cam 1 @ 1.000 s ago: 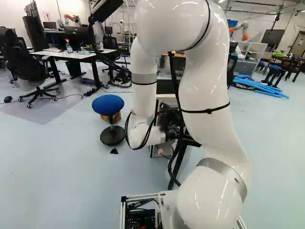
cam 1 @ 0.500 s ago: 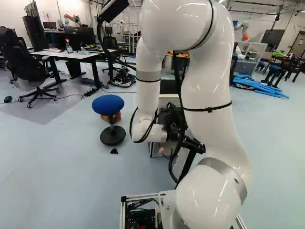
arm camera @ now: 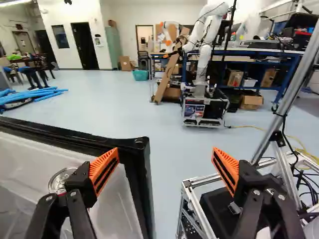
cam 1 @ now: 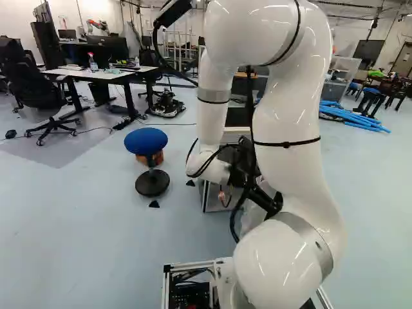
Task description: Grab a drink from the fridge
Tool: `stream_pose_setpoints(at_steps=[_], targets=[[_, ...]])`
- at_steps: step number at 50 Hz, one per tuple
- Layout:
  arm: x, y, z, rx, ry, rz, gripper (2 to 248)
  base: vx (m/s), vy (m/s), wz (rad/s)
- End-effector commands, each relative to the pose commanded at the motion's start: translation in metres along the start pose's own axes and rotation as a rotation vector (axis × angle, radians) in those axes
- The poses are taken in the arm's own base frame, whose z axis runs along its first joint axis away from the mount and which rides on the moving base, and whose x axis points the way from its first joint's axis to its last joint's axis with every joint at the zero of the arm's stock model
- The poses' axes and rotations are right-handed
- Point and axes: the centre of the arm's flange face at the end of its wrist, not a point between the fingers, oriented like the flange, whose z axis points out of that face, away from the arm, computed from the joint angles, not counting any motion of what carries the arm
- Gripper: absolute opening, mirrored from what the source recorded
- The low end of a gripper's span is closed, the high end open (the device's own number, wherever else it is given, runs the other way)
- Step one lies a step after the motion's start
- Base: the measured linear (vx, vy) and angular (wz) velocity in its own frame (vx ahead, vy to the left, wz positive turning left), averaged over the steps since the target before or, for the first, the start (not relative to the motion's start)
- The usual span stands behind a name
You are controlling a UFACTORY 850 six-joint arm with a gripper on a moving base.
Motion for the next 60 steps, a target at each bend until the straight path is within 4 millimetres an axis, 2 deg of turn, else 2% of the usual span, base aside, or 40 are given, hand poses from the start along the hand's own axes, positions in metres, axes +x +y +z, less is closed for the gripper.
stream_pose_setpoints(at_steps=[26, 60], targets=[[0.017, -0.045, 0.029, -0.159, -0.044, 0.101, 247, 0.000, 0.000, 0.000], [0.035, -0.100, 0.081, -0.347, -0.140, 0.242, 247, 0.000, 0.000, 0.000]])
